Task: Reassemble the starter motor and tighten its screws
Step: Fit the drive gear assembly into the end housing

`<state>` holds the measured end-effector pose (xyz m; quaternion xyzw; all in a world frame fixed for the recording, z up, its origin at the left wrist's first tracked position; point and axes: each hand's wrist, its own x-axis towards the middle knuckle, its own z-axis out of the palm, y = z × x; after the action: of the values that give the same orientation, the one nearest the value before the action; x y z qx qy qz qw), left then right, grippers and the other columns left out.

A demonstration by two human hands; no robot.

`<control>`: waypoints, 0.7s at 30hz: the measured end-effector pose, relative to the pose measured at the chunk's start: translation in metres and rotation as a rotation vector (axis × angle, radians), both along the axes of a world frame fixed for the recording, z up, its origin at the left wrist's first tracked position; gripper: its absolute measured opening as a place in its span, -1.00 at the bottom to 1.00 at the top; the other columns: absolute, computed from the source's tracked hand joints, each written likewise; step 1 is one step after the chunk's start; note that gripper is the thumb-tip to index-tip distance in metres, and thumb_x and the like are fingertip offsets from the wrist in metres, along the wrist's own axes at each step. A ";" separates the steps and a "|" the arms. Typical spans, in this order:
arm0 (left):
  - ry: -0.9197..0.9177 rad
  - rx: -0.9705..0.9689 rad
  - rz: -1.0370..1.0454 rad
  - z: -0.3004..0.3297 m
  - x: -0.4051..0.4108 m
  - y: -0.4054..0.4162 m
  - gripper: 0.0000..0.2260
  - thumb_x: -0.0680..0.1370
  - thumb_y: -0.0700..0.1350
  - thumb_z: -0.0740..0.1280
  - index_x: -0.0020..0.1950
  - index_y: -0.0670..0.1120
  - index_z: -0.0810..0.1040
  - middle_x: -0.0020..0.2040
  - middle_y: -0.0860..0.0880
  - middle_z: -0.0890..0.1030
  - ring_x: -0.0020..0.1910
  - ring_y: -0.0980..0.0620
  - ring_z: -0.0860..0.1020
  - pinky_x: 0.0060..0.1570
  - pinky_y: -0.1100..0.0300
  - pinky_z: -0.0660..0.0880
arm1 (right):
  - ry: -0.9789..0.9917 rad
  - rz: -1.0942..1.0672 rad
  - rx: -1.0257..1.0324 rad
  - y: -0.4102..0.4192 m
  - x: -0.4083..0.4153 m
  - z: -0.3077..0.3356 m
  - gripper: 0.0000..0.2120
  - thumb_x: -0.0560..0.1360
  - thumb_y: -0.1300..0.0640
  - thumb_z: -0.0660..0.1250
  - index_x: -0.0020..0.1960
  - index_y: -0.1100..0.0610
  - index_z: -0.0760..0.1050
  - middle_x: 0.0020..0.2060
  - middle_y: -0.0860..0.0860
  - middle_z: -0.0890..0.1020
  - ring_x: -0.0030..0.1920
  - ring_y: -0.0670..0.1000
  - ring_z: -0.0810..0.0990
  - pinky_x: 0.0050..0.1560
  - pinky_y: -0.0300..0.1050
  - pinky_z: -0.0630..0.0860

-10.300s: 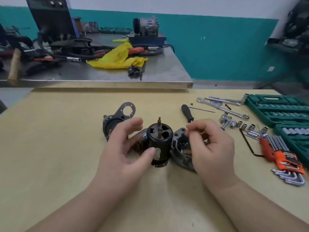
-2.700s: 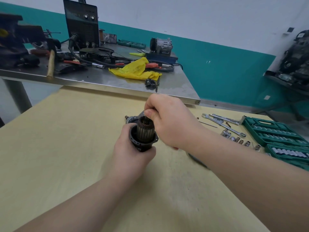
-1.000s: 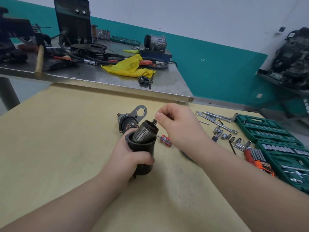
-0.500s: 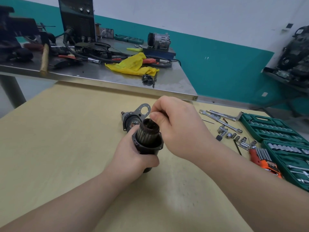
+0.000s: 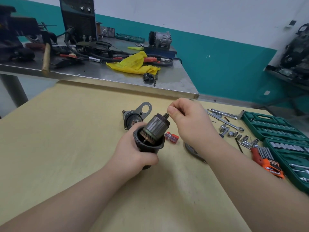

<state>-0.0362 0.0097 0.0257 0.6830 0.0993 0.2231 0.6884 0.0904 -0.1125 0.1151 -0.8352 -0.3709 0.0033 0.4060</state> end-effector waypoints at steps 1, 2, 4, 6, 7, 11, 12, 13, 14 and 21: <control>0.014 0.015 0.011 0.001 0.000 -0.001 -0.53 0.18 -0.36 0.45 -0.02 0.06 0.59 -0.35 0.04 0.53 -0.42 0.03 0.44 -0.46 0.22 0.39 | -0.021 0.024 -0.002 -0.002 -0.003 0.001 -0.75 0.70 0.12 0.33 -0.15 -0.07 0.51 -0.33 -0.15 0.52 -0.33 -0.23 0.47 -0.34 -0.35 0.30; 0.026 0.039 0.024 0.001 0.000 -0.001 -0.54 0.17 -0.34 0.46 -0.05 0.10 0.59 -0.35 0.06 0.54 -0.43 0.03 0.44 -0.47 0.20 0.40 | -0.069 0.064 -0.004 -0.003 -0.009 0.003 -0.76 0.69 0.13 0.34 -0.14 -0.06 0.52 -0.32 -0.16 0.54 -0.28 -0.23 0.48 -0.29 -0.33 0.32; 0.055 0.089 0.045 0.002 0.001 -0.004 -0.55 0.13 -0.29 0.48 -0.07 0.10 0.57 -0.34 0.03 0.58 -0.42 0.00 0.50 -0.44 0.14 0.44 | -0.203 0.152 -0.031 -0.002 -0.023 0.005 -0.84 0.68 0.14 0.34 -0.08 -0.02 0.53 -0.23 -0.13 0.57 -0.16 -0.15 0.51 -0.14 -0.17 0.39; 0.074 0.069 0.063 0.003 0.002 -0.005 -0.52 0.10 -0.26 0.50 -0.03 0.02 0.57 -0.24 -0.15 0.64 -0.35 -0.09 0.59 -0.38 0.03 0.53 | -0.318 0.220 -0.078 0.000 -0.037 0.005 -0.88 0.68 0.14 0.31 -0.04 0.02 0.49 -0.13 -0.08 0.57 -0.06 0.01 0.50 -0.06 -0.02 0.41; 0.073 0.056 0.072 0.004 0.003 -0.005 -0.51 0.09 -0.26 0.49 0.00 -0.02 0.57 -0.18 -0.22 0.64 -0.32 -0.10 0.61 -0.36 0.01 0.55 | -0.358 0.238 -0.091 0.001 -0.040 0.004 -0.88 0.69 0.15 0.30 -0.04 0.03 0.47 -0.11 -0.08 0.56 -0.04 0.03 0.48 -0.04 0.01 0.41; 0.022 0.049 0.130 0.005 -0.001 0.001 -0.46 0.08 -0.28 0.48 0.03 0.02 0.64 -0.12 -0.12 0.68 -0.26 0.05 0.62 -0.34 0.17 0.55 | -0.335 0.193 -0.116 0.001 -0.034 0.003 -0.89 0.71 0.14 0.28 0.00 0.04 0.49 -0.10 -0.06 0.57 -0.03 0.03 0.49 0.02 0.02 0.43; 0.016 0.042 0.121 0.004 -0.002 0.001 -0.47 0.08 -0.29 0.47 0.03 0.02 0.65 -0.17 -0.06 0.67 -0.28 0.07 0.60 -0.37 0.23 0.52 | -0.329 0.161 -0.065 -0.001 -0.030 0.003 -0.89 0.71 0.14 0.29 0.01 0.04 0.52 -0.13 -0.08 0.56 -0.05 -0.03 0.48 0.00 -0.05 0.42; 0.016 0.022 0.102 0.003 -0.003 0.001 -0.48 0.10 -0.31 0.46 0.02 0.01 0.66 -0.21 -0.02 0.65 -0.31 0.08 0.57 -0.40 0.25 0.49 | -0.335 0.128 0.014 -0.003 -0.026 0.006 -0.90 0.70 0.15 0.31 0.01 0.03 0.55 -0.17 -0.13 0.55 -0.10 -0.11 0.46 -0.06 -0.17 0.40; 0.019 0.003 0.084 0.002 -0.003 0.001 -0.49 0.11 -0.33 0.45 0.02 0.00 0.66 -0.24 0.02 0.62 -0.33 0.08 0.54 -0.43 0.25 0.46 | -0.347 0.097 0.110 -0.006 -0.022 0.010 -0.89 0.69 0.15 0.33 0.00 0.02 0.56 -0.22 -0.19 0.53 -0.16 -0.18 0.45 -0.12 -0.31 0.36; 0.018 0.023 0.091 -0.004 -0.001 0.000 -0.45 0.12 -0.32 0.49 0.07 0.02 0.63 -0.21 0.09 0.60 -0.33 0.10 0.54 -0.42 0.24 0.45 | -0.244 0.023 0.198 -0.016 -0.010 0.005 -0.76 0.70 0.07 0.35 -0.14 -0.10 0.46 -0.35 -0.34 0.55 -0.30 -0.24 0.50 -0.31 -0.39 0.33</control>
<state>-0.0368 0.0098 0.0219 0.6876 0.1340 0.2492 0.6686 0.0807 -0.1290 0.1200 -0.7812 -0.4253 -0.1301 0.4382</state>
